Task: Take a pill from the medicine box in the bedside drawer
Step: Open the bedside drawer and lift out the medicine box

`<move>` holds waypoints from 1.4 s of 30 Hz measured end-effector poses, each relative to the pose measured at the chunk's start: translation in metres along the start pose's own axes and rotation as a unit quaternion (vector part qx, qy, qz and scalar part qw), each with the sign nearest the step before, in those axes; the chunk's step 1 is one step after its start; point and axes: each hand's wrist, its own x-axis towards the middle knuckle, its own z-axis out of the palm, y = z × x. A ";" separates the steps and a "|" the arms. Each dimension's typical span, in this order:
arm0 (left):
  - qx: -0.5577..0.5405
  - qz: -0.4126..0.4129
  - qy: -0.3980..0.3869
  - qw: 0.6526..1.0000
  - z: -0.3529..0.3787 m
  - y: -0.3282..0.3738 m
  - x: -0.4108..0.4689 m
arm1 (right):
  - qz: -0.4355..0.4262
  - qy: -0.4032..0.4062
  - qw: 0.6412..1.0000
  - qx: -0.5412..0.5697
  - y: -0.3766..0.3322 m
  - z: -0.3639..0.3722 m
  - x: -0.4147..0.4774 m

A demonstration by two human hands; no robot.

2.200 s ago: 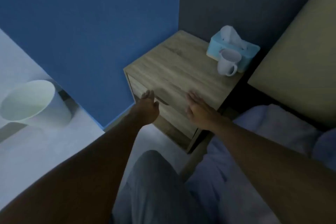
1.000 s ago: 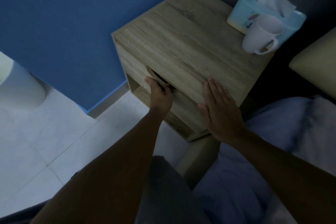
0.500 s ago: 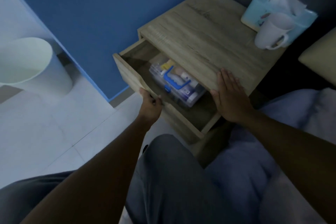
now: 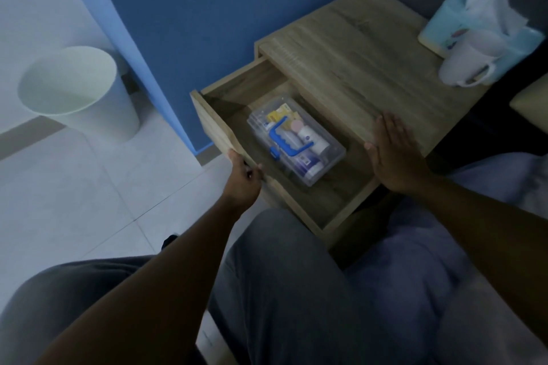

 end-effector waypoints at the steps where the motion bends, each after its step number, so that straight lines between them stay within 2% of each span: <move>1: 0.008 0.001 0.003 1.000 0.000 0.000 -0.001 | 0.002 0.000 1.000 0.005 -0.001 0.000 0.000; 10: 0.038 0.000 0.037 0.999 0.001 0.008 -0.004 | 0.030 -0.016 0.999 0.038 -0.010 -0.004 -0.004; 13: 0.082 0.036 0.081 0.993 0.001 0.017 -0.004 | 0.029 -0.028 0.998 0.058 -0.011 -0.007 -0.006; 16: 0.167 0.061 0.120 0.977 -0.004 0.031 -0.001 | -0.039 -0.014 0.997 0.061 -0.019 -0.007 -0.014; 19: 0.270 0.097 0.116 0.951 -0.011 0.046 0.006 | -0.110 0.005 0.993 0.039 -0.037 -0.004 -0.025; 22: 0.361 0.133 0.097 0.918 -0.017 0.061 0.015 | -0.137 -0.001 0.990 0.040 -0.058 0.003 -0.031; 26: 0.416 0.175 0.050 0.891 -0.017 0.080 0.032 | -0.074 -0.029 0.987 0.139 -0.082 0.012 -0.031; 30: 0.411 0.161 0.017 0.897 -0.012 0.095 0.055 | 0.021 -0.050 0.978 0.202 -0.099 0.024 -0.026; 34: 0.395 0.115 -0.025 0.911 -0.008 0.098 0.083 | 0.068 -0.069 0.976 0.194 -0.107 0.040 -0.016; 42: 0.351 0.040 -0.029 0.935 -0.003 0.084 0.117 | 0.135 -0.012 0.980 0.146 -0.126 0.067 -0.009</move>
